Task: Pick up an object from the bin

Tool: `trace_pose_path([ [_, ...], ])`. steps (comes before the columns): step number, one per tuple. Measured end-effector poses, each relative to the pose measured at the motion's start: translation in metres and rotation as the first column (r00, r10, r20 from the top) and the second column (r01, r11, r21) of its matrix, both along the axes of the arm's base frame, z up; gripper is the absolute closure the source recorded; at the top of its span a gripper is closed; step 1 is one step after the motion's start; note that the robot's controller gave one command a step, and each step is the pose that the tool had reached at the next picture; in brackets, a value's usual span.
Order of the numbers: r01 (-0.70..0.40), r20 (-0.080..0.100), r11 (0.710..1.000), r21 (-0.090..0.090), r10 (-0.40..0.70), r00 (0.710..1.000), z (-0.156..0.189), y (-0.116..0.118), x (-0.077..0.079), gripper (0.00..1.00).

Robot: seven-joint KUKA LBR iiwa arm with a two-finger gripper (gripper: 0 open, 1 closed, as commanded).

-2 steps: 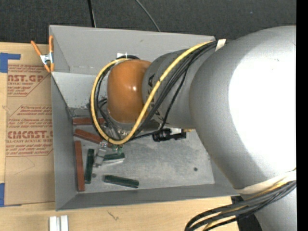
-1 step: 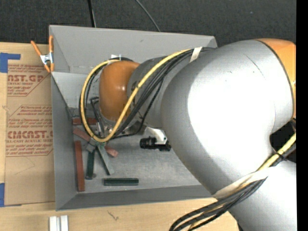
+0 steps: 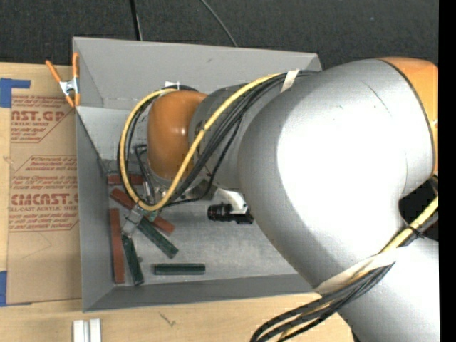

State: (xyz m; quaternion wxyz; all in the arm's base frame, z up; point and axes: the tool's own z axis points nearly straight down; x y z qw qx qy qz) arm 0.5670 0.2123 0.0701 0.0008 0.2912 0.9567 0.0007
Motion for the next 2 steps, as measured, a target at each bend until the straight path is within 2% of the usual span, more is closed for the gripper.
trace_pose_path([
  [1, 0.0, -0.001, 1.0, 0.0, 0.0, 1.0, -0.0002, -0.0001, -0.0003, 1.0],
  [2, 0.0, -0.001, 1.0, 0.0, 0.0, 1.0, -0.0002, -0.0001, -0.0003, 0.0],
])
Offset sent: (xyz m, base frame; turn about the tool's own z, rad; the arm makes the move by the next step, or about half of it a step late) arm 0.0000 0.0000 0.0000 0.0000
